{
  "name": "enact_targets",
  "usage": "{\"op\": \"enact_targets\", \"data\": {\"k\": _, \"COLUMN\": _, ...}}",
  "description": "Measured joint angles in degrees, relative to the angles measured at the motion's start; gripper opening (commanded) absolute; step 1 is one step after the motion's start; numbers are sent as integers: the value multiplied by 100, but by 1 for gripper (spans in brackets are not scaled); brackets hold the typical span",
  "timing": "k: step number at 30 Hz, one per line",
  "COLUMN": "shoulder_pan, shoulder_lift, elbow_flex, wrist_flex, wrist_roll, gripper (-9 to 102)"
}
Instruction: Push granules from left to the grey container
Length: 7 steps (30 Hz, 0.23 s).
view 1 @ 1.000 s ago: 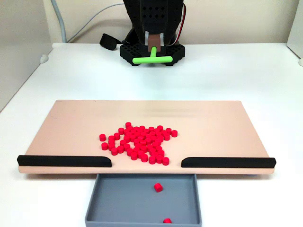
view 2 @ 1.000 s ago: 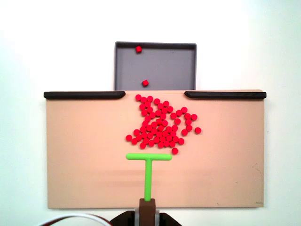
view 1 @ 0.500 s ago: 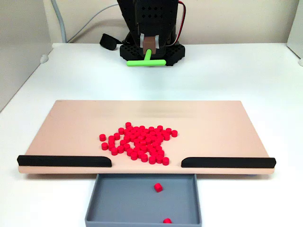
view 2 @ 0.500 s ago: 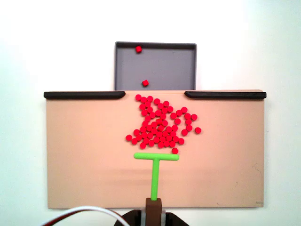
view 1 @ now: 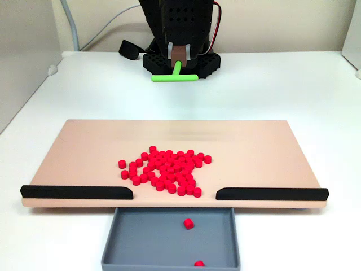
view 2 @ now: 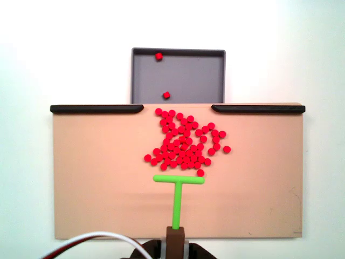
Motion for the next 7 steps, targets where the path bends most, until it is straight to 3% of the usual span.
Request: {"op": "enact_targets", "data": {"k": 7, "shoulder_pan": 0, "shoulder_lift": 0, "elbow_flex": 0, "wrist_flex": 0, "wrist_roll": 53, "gripper": 0}}
